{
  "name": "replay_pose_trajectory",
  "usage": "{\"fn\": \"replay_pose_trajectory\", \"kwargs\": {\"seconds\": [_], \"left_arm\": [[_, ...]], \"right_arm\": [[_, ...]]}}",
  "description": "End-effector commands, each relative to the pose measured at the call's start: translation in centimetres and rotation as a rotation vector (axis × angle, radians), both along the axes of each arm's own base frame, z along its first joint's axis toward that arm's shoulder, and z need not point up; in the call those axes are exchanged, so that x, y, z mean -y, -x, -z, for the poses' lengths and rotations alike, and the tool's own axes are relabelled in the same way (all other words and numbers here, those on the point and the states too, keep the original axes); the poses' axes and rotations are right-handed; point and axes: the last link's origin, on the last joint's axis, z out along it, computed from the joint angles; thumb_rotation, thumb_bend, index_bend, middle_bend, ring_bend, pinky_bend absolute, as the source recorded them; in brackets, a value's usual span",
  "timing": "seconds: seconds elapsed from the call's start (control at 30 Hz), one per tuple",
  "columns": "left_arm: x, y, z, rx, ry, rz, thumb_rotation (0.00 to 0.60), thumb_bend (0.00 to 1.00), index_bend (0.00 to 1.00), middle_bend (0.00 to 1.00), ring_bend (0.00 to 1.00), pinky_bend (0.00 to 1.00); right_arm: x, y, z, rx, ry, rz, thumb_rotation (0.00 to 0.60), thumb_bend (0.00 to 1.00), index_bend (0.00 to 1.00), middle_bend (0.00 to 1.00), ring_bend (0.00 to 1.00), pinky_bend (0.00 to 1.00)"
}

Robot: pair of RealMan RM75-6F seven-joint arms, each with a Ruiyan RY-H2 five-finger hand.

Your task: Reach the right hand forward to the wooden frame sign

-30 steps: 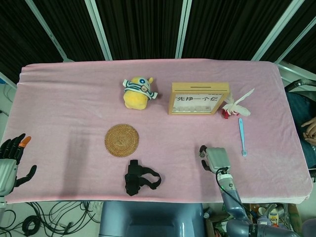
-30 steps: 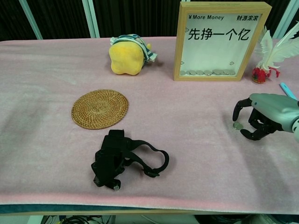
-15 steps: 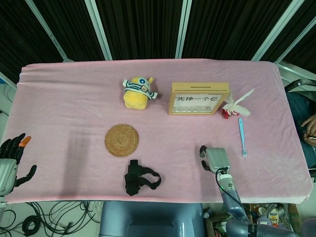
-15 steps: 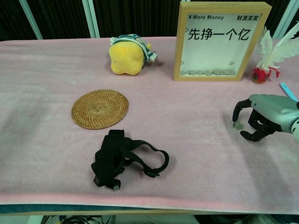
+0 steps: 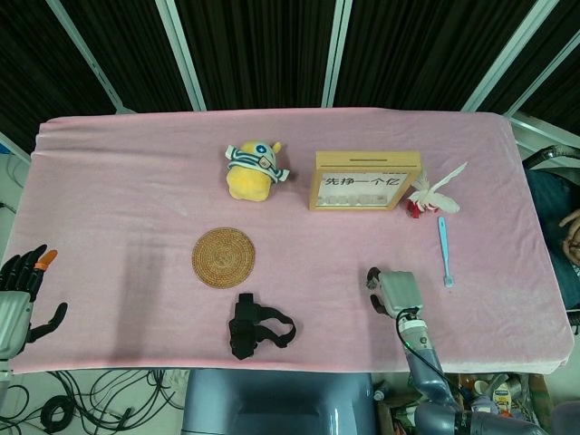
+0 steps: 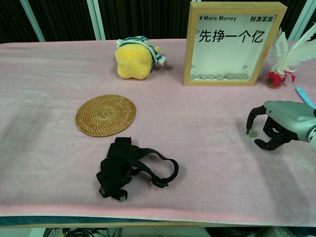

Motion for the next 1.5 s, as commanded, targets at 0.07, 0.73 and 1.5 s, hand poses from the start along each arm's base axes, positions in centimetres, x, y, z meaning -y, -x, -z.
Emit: {"fn": "replay_pose_trajectory", "kwargs": {"seconds": [0.07,0.73,1.5], "left_arm": [[-0.01,0.0,-0.03,0.0,-0.002,-0.001,0.6,0.35,0.07,0.01,0.0,0.0],[-0.01,0.01,-0.01,-0.003,-0.001,0.0,0.6,0.35,0.07,0.0,0.0,0.0],[0.0,0.05,-0.08,-0.004,-0.004,-0.001,0.6,0.35,0.07,0.01,0.0,0.0]], "right_arm": [[0.02,0.05,-0.06,0.002,0.003,0.001,0.6,0.31,0.4,0.93,0.98,0.96],[0.06,0.52,0.02,0.001,-0.005,0.016,0.6,0.31,0.4,0.93,0.98,0.96],[0.78,0.15,0.6,0.017,-0.004,0.015,0.6,0.33,0.49,0.93,0.98,0.96]]}}
